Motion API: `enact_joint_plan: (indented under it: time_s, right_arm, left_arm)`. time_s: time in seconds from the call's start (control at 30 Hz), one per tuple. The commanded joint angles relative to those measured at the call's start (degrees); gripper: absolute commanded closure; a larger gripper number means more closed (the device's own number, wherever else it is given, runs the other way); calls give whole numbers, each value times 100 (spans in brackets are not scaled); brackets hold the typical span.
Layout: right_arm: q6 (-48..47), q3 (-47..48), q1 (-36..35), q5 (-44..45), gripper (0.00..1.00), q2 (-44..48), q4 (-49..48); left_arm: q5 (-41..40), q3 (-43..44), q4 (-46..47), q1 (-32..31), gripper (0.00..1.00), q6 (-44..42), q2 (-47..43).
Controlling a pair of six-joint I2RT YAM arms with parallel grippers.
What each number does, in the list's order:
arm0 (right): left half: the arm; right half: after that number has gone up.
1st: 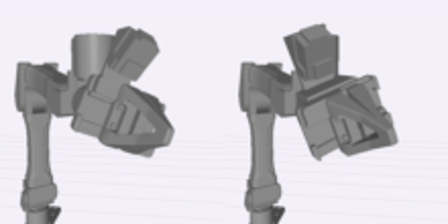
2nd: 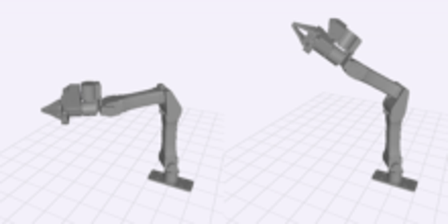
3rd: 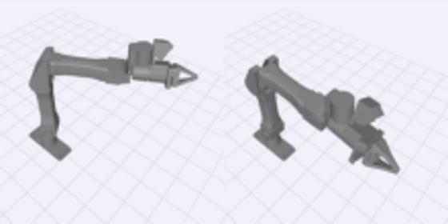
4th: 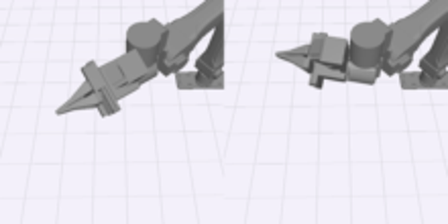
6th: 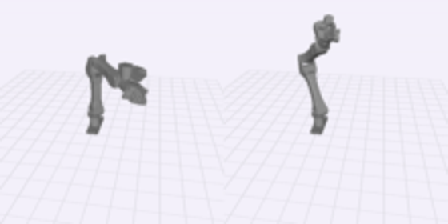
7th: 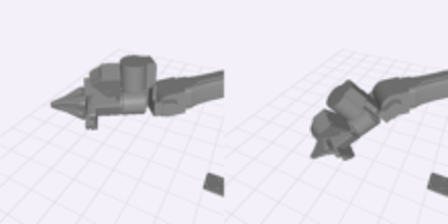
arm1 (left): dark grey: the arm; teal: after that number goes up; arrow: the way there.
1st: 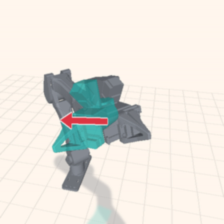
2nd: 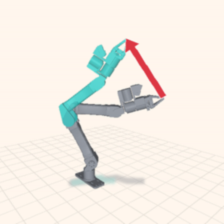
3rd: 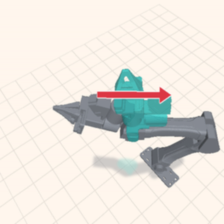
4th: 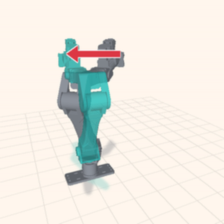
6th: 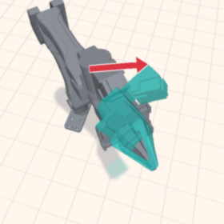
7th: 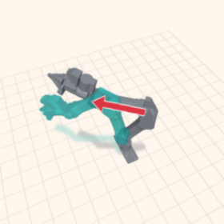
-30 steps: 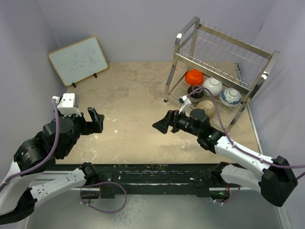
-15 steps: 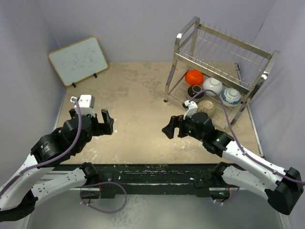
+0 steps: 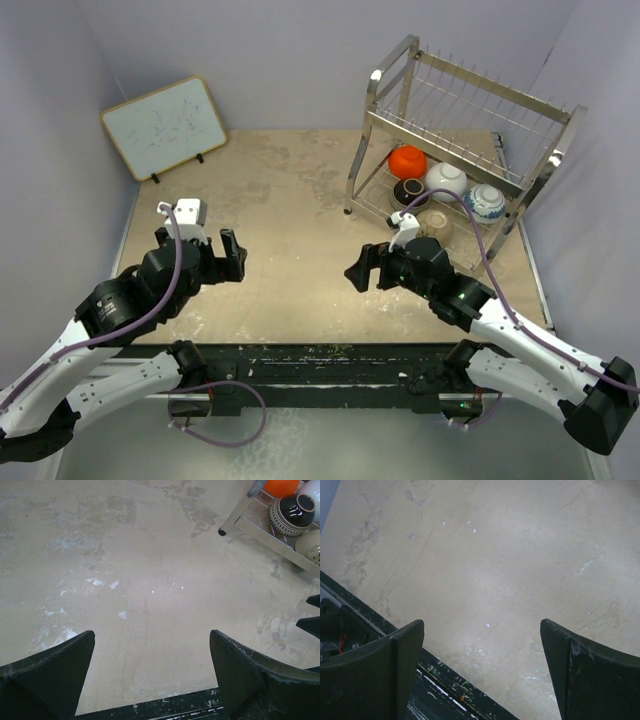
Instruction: Load the bowls into the dish rack
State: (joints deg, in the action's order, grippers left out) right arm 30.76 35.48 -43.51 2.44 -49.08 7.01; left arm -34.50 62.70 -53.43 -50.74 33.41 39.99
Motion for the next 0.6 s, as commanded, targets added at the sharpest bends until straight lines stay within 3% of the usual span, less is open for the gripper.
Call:
enact_joint_plan:
  time_s: [0.0,0.2,0.57]
  right_arm:
    - [-81,210,-28,169,1,117,-91]
    - [-70,222,-22,176,1,113,-68]
    - [-20,192,-35,241,1,184,-61]
  left_arm:
    - [60,-104,509,10,1,-38,-108]
    - [-508,133,62,3,1,464,45]
    - [-639,218,-33,6,1,513,-19]
